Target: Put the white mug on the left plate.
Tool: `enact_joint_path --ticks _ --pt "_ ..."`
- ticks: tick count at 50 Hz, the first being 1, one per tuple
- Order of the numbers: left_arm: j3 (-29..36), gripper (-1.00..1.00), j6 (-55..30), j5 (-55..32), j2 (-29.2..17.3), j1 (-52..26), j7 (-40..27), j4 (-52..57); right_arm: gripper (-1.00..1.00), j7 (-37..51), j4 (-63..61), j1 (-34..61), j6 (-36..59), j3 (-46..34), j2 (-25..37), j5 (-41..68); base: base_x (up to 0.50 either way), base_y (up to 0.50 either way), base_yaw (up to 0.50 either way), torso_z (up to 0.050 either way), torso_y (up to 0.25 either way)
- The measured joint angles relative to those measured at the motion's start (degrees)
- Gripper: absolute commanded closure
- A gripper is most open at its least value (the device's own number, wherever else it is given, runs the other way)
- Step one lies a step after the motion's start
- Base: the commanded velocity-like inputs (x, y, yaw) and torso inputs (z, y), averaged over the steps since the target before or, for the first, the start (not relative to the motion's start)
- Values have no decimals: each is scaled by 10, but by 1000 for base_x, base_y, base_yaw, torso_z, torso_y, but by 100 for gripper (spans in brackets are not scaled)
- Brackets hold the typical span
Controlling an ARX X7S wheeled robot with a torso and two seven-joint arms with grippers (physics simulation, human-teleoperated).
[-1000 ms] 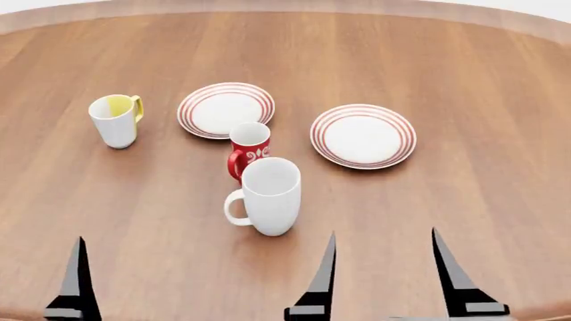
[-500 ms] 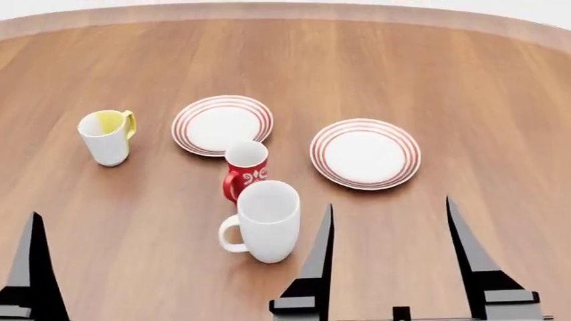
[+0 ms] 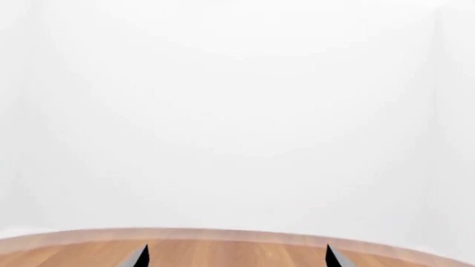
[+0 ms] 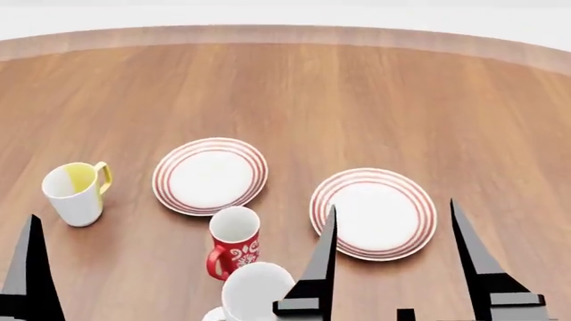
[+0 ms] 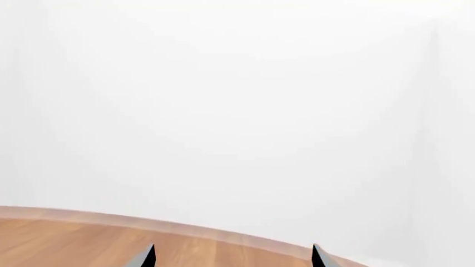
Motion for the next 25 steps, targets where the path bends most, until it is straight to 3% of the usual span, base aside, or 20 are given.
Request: enact_joint_path --ticks 25 --pt "16 -100 12 -22 -31 0 -33 3 -100 9 -3 0 12 4 4 13 500 0 0 0 1"
